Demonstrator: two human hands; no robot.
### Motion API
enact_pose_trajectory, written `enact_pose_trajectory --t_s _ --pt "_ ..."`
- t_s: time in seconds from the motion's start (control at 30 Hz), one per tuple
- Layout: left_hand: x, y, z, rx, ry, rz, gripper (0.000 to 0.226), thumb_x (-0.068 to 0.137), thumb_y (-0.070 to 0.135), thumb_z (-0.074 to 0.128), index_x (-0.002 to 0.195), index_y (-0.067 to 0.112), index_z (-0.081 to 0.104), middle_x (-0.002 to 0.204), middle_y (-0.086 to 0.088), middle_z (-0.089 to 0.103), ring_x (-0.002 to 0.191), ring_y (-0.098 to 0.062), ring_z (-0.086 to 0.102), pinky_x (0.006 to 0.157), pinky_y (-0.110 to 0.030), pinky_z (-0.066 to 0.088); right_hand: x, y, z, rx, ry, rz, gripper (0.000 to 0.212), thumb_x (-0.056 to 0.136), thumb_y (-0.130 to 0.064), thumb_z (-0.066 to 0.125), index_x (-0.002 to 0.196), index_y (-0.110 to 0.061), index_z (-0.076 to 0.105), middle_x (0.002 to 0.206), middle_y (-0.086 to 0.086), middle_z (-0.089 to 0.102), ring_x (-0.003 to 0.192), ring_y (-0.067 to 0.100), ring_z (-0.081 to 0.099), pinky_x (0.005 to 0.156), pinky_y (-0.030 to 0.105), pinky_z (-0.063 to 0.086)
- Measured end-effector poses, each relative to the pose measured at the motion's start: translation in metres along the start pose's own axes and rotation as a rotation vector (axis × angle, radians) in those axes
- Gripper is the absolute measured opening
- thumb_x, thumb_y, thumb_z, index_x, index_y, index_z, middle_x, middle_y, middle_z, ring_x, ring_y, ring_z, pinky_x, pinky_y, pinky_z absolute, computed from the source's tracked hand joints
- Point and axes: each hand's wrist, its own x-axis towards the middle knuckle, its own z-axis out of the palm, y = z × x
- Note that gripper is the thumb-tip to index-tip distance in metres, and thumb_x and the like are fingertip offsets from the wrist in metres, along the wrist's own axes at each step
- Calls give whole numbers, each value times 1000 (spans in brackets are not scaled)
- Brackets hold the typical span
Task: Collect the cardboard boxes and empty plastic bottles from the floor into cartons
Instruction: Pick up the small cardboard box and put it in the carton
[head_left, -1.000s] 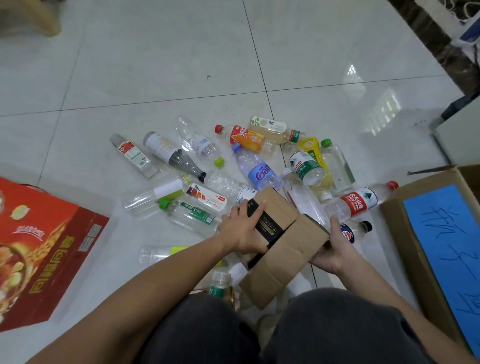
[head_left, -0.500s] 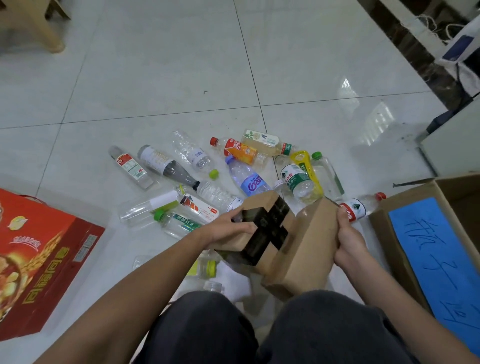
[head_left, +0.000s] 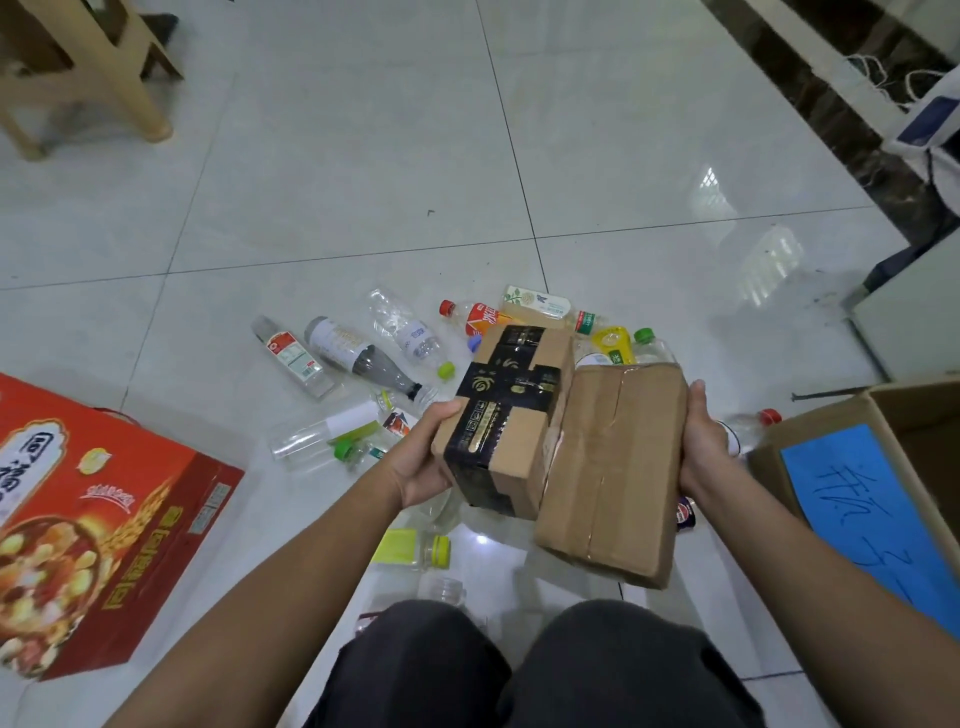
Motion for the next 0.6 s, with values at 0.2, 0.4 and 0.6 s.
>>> enact_pose_trajectory --t_s 0.2,0.4,0.6 --pt "-88 74 71 -107 99 -47 68 42 46 89 100 16 72 97 -9 72 83 -22 68 70 -32 55 -97 -82 -8 85 -78 40 64 87 -63 48 109 -5 63 96 9 69 83 26 66 73 36 54" --pt "-193 186 222 42 37 -161 71 37 46 92 99 16 76 106 -13 69 91 -26 65 83 -38 48 -244 -206 -83 222 -18 94 52 91 -58 47 94 -9 64 67 5 72 67 21 67 63 33 53" --pt "-306 240 379 188 -134 -307 77 33 40 94 101 11 75 102 -14 71 84 -25 69 73 -33 55 -418 -280 -204 275 222 79 64 87 -62 49 109 -3 64 82 8 67 80 27 63 78 35 52"
